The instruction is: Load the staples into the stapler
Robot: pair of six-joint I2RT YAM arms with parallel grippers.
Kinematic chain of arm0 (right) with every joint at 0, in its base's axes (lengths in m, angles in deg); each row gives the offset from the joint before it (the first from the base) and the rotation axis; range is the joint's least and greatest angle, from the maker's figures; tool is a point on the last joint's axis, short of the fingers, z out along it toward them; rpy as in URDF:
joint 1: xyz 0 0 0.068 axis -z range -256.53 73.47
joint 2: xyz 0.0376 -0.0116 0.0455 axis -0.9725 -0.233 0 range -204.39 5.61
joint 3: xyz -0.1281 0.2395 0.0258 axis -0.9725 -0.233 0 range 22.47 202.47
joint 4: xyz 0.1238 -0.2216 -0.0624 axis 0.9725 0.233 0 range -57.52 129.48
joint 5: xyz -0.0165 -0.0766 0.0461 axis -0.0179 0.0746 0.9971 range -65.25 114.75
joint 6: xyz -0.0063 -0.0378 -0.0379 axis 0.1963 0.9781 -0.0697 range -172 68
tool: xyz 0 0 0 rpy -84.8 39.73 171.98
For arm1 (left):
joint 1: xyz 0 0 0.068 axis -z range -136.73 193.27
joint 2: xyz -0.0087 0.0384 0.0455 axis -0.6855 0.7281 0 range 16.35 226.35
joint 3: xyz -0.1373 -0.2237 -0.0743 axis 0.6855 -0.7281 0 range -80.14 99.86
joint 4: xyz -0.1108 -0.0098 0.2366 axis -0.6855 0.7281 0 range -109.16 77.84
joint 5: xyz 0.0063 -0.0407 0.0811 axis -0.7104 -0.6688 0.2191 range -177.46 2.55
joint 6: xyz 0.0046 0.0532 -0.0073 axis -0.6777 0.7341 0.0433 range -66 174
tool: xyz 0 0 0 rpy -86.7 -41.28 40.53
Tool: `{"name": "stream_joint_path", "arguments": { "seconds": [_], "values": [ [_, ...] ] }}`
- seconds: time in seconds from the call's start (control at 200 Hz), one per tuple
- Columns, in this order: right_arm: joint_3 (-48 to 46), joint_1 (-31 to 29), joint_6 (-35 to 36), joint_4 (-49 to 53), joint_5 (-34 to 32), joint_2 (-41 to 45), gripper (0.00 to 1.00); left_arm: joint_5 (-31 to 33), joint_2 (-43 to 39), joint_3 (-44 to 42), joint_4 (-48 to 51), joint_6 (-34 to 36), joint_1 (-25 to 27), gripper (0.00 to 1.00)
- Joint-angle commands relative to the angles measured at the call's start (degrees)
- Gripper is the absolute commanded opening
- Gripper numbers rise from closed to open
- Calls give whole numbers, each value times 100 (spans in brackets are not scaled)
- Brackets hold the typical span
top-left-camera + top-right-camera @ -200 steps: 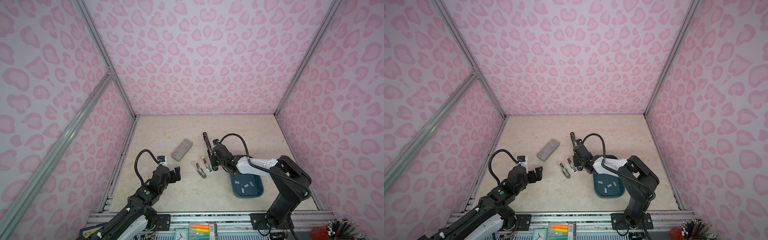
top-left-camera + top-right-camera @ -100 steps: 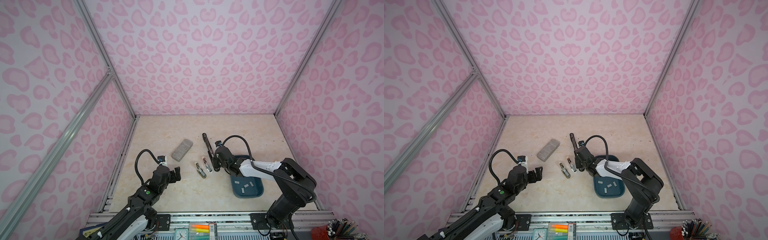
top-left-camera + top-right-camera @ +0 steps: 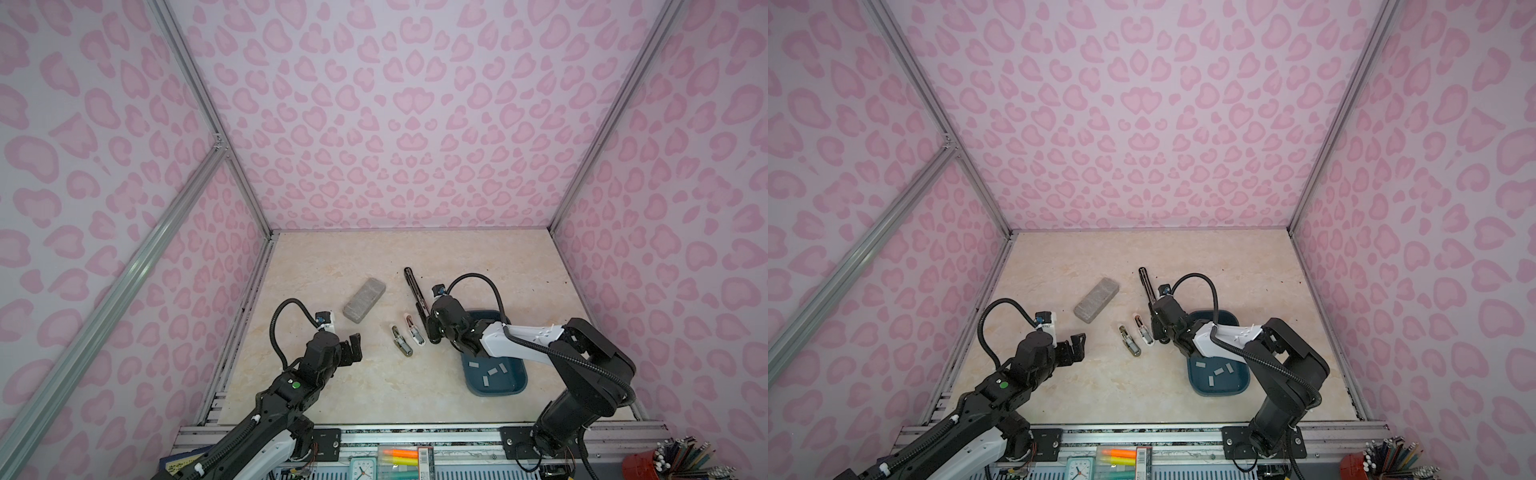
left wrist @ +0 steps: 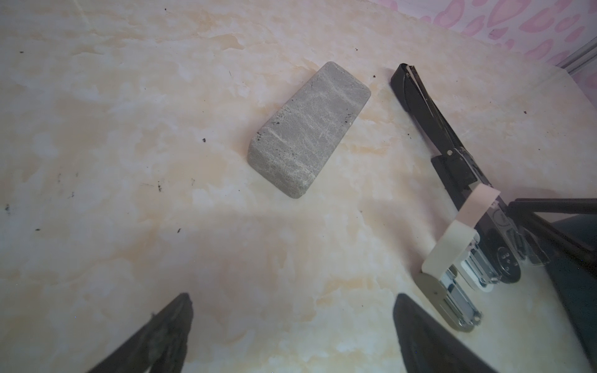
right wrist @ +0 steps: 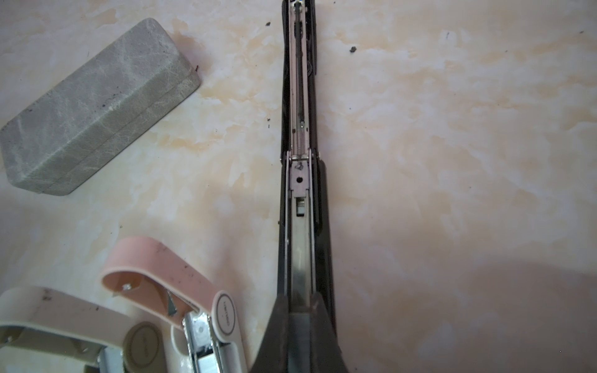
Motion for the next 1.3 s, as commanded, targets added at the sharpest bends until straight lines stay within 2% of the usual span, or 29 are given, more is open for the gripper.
{"name": "stream_joint_path", "arguments": {
  "seconds": [0.0,0.09,0.235,0.53,0.755,0.815,0.955,1.155,1.215,1.295],
  "values": [
    [-52,-12,-31,47,46,-23,0,3,33,77,-119,-37,-7,98],
    [-57,-13,-21,64,38,6,0,2,77,93,-116,-37,-7,98],
    [-81,-12,-24,64,86,67,15,2,130,108,-116,-37,-7,98],
    [-158,-45,5,73,118,237,31,-5,137,113,-115,-28,-7,98],
    [-224,-105,50,170,103,489,33,-4,129,111,-114,-28,-7,98],
    [-322,-172,97,161,60,694,36,-37,144,111,-112,-8,-7,98],
    [-677,-526,237,176,-341,1393,55,-262,114,169,-96,91,-7,98],
    [-1480,-1241,338,276,-1014,2669,73,-538,-97,268,-51,37,2,98],
    [-1685,-1484,395,238,-1161,3062,78,-639,-259,333,-8,-121,2,98],
    [-2003,-1821,445,179,-1196,3619,82,-470,-512,477,155,-680,2,98]
  ]
}}
